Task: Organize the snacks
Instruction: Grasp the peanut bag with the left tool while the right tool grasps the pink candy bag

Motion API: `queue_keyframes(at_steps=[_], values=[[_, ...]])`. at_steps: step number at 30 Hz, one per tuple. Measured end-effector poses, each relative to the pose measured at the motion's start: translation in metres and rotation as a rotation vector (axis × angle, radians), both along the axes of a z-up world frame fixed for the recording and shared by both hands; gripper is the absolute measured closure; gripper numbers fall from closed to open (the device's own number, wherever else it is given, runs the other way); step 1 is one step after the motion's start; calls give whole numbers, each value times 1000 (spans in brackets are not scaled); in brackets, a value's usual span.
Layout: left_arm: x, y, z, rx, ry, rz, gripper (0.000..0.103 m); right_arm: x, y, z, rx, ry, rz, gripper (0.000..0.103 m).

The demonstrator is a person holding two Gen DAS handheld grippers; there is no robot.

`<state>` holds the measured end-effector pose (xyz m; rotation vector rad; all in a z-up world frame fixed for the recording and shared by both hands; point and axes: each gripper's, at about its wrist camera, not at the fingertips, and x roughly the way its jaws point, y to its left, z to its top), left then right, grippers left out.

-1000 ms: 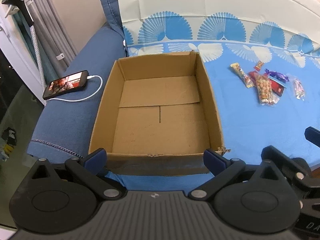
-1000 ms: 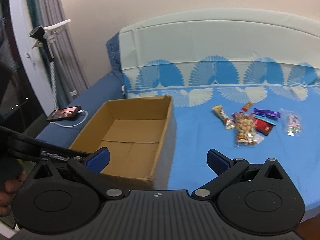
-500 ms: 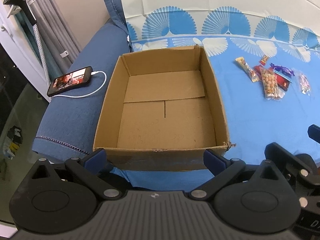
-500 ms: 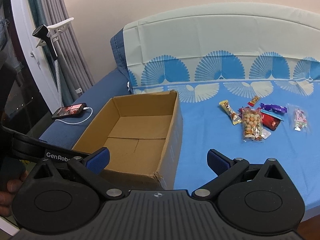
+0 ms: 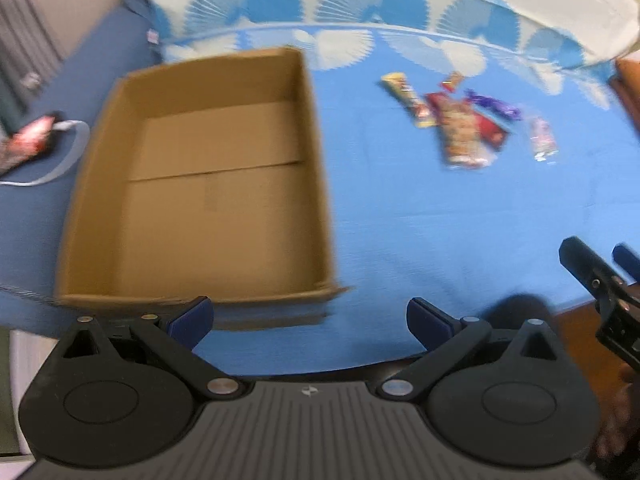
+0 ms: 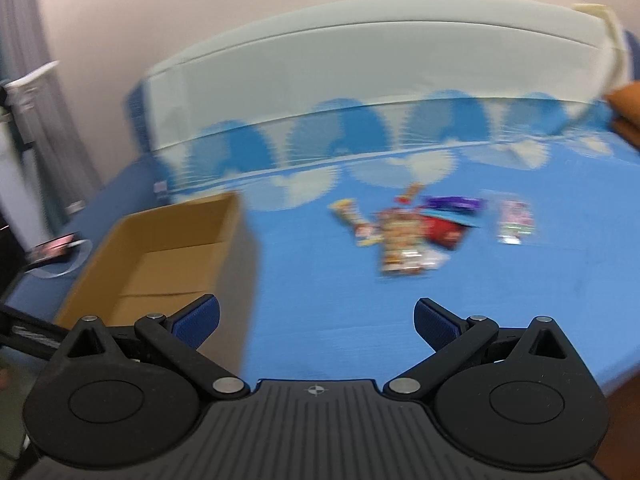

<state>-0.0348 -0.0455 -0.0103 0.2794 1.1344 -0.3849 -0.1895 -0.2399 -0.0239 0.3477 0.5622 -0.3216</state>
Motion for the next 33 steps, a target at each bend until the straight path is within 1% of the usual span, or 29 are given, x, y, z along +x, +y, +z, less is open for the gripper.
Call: queue_keyframes(at_steps=[2, 4, 6, 9, 10, 12, 14, 16, 20, 23, 26, 28, 29, 30, 31, 33], values=[[6, -16, -4, -49, 18, -9, 0, -5, -27, -6, -4, 18, -69, 0], [15, -35, -7, -78, 32, -7, 0, -8, -55, -14, 0, 34, -130, 0], [26, -58, -10, -105, 23, -20, 0, -7, -78, -23, 3, 54, -170, 0], [49, -106, -21, -68, 21, -70, 0, 5, -117, -43, -2, 115, -229, 0], [57, -127, -29, -47, 19, -101, 0, 11, -131, -51, -1, 142, -250, 0], [75, -168, -48, 9, 20, -147, 0, 24, -159, -64, 10, 155, -279, 0], [93, -205, -70, 45, 33, -177, 0, 41, -190, -78, 26, 175, -306, 0], [113, -234, -92, 26, 46, -186, 0, 60, -222, -91, 47, 200, -320, 0], [155, -294, -132, 0, 106, -179, 0, 102, -273, -118, 63, 228, -331, 0], [175, -330, -157, 32, 111, -204, 0, 137, -304, -135, 42, 239, -315, 0], [194, -350, -184, 68, 140, -182, 0, 172, -329, -152, 26, 243, -307, 0], [204, -355, -197, 77, 165, -158, 0, 192, -342, -165, 53, 241, -302, 0], [209, -355, -203, 85, 174, -144, 0, 200, -348, -172, 69, 256, -297, 0], [213, -355, -210, 96, 187, -132, 0, 209, -353, -183, 85, 294, -290, 0], [217, -354, -214, 95, 203, -127, 0, 218, -357, -197, 97, 351, -280, 0], [220, -350, -216, 69, 208, -121, 0, 220, -344, -201, -35, 307, -256, 0]])
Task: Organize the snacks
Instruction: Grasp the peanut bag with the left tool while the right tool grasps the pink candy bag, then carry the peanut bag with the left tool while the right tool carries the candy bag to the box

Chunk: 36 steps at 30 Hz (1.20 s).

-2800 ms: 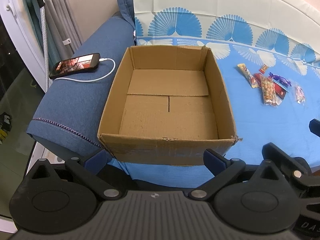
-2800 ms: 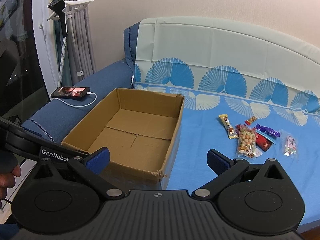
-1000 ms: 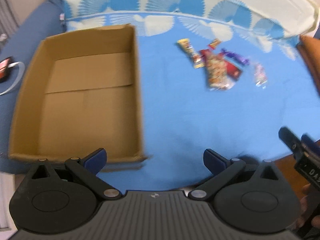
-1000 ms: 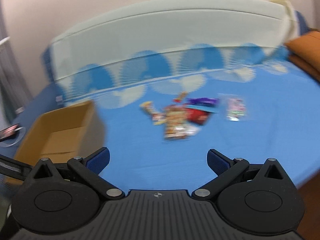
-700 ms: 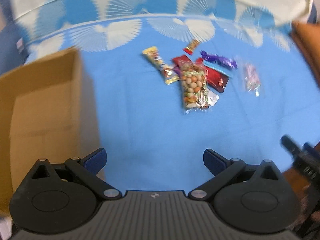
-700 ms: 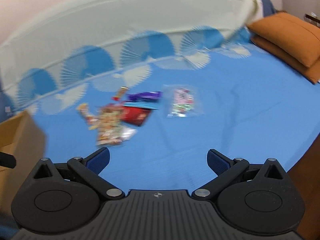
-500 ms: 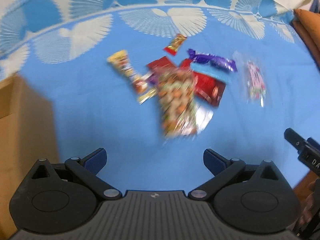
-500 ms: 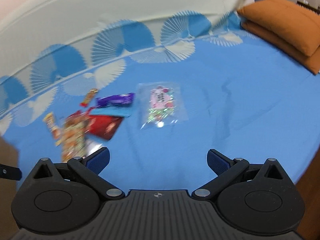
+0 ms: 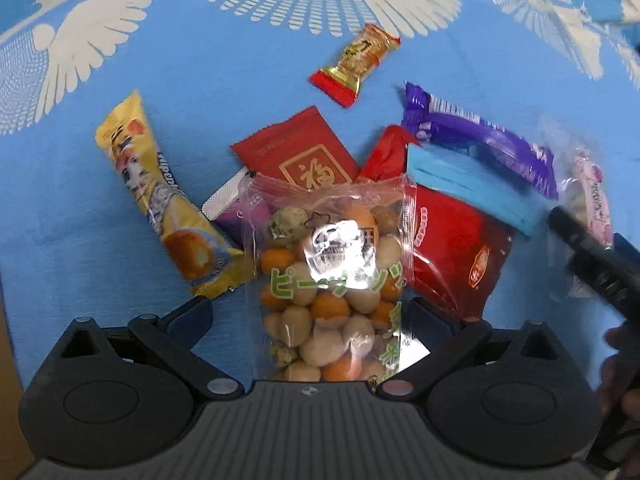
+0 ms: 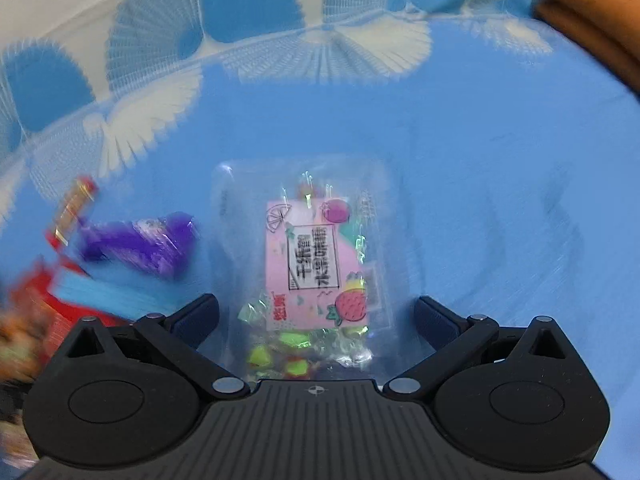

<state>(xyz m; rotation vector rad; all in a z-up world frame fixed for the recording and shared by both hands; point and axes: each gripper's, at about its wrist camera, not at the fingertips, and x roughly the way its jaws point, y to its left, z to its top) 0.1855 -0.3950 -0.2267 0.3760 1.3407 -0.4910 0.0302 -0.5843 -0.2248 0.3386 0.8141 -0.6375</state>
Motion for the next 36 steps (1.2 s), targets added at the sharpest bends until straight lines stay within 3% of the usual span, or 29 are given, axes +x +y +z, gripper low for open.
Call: queue_keyframes(at_steps=[4, 5, 6, 8, 10, 15, 24, 28, 36], values=[[4, 0, 1, 19, 15, -4, 1, -2, -3, -3, 12, -22, 6, 0], [4, 1, 5, 22, 23, 3, 6, -2, -2, -4, 10, -15, 14, 0], [5, 4, 11, 1, 34, 17, 26, -2, -2, -4, 11, -7, 29, 0], [1, 14, 29, -33, 21, 65, 34, -6, 1, -2, 4, -15, 34, 11], [-5, 25, 44, -70, 8, 65, 42, -13, 9, 3, -9, -39, 57, 47], [-25, 63, 67, -131, 8, 62, 44, -39, 25, 14, 12, -47, 39, 73], [-93, 164, 146, -274, -46, 52, 44, -126, 92, 96, 0, -273, -18, 74], [-122, 206, 187, -336, -118, 38, 44, -155, 142, 139, -4, -375, 36, 74], [-178, 291, 248, -355, -234, 45, 44, -187, 249, 196, 68, -463, 228, 73]])
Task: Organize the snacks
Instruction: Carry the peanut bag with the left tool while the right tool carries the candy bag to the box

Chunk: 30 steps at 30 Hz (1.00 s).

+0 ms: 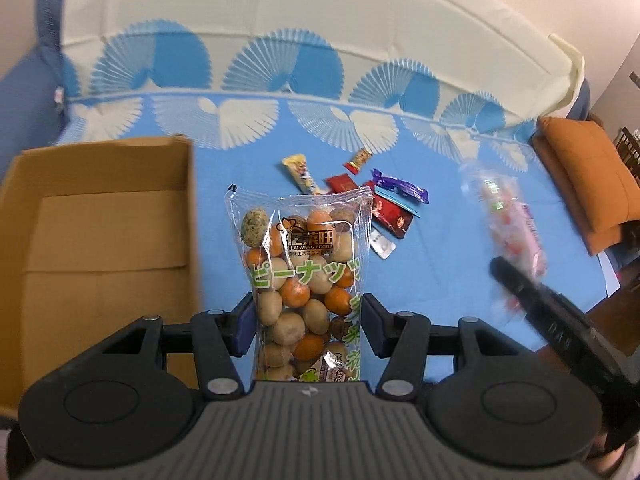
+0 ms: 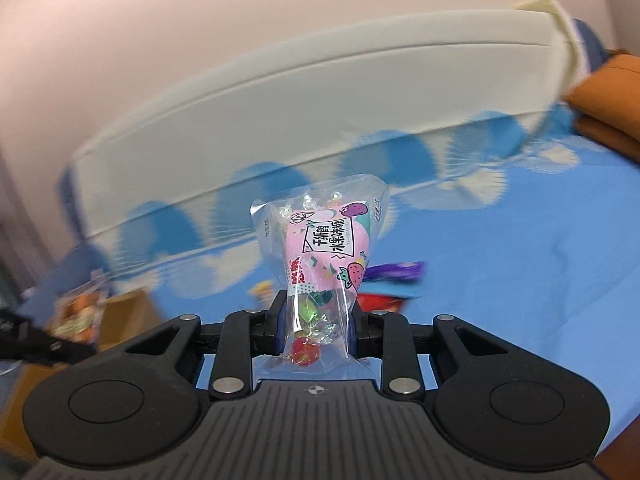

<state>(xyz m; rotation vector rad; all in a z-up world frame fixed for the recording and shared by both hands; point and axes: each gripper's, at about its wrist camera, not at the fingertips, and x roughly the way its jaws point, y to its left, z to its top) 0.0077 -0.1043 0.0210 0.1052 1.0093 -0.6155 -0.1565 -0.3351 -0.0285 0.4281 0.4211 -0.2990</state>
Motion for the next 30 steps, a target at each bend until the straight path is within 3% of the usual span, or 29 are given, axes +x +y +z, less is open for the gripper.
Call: queue_keyframes(at_steps=[7, 12, 16, 30], values=[[-50, 95, 12, 10, -26, 99, 44, -20, 99, 20, 32, 46, 238, 73], [-74, 150, 2, 21, -23, 150, 44, -27, 157, 19, 36, 114, 338, 73], [-84, 177, -1, 3, -38, 176, 44, -34, 192, 25, -24, 132, 384, 73], [-93, 208, -2, -52, -54, 201, 44, -33, 226, 35, -130, 160, 404, 73]])
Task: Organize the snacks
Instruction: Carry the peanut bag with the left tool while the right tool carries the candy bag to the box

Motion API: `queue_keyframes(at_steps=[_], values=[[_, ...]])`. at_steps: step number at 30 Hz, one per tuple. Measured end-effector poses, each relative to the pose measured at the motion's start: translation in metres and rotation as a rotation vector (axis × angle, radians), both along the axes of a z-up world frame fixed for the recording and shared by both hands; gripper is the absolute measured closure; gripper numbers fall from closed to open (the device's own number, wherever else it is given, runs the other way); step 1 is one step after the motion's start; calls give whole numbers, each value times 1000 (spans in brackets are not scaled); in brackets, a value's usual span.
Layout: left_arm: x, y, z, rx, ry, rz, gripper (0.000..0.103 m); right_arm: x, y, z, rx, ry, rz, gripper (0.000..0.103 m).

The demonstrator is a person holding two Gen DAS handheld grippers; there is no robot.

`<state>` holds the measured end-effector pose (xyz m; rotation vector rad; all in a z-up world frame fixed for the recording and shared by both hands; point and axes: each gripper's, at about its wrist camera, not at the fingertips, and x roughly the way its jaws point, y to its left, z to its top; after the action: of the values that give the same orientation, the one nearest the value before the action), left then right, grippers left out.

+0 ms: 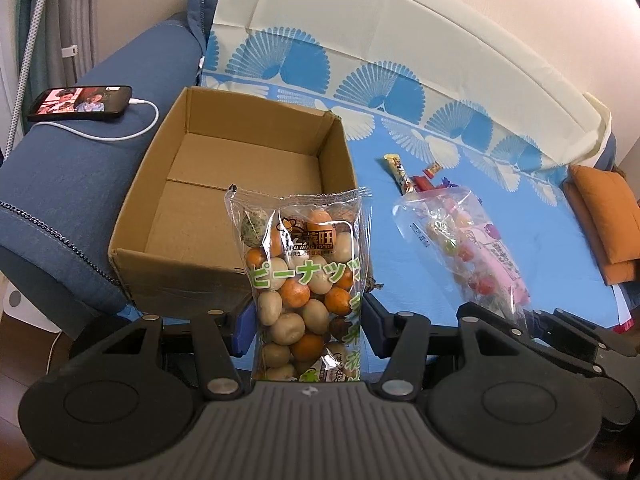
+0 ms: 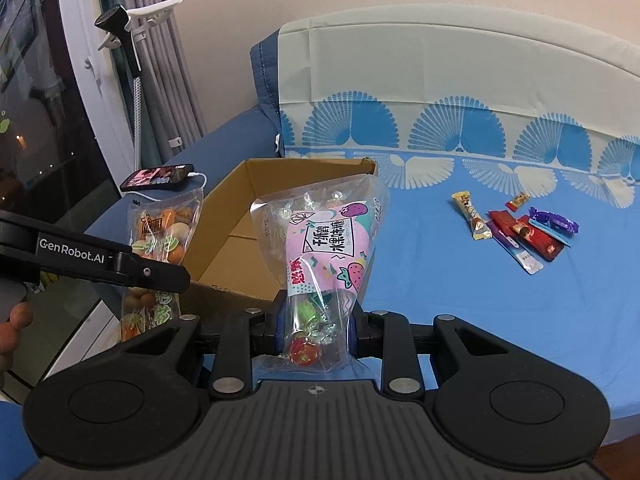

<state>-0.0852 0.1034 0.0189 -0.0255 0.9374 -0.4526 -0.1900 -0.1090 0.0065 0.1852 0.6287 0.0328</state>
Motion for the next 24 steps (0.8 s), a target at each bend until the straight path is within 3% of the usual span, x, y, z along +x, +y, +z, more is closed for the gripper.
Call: queue_keyframes(at_steps=[24], values=[[44, -8, 11, 34, -40, 11, 44, 37, -1, -9, 9, 17, -7, 72]])
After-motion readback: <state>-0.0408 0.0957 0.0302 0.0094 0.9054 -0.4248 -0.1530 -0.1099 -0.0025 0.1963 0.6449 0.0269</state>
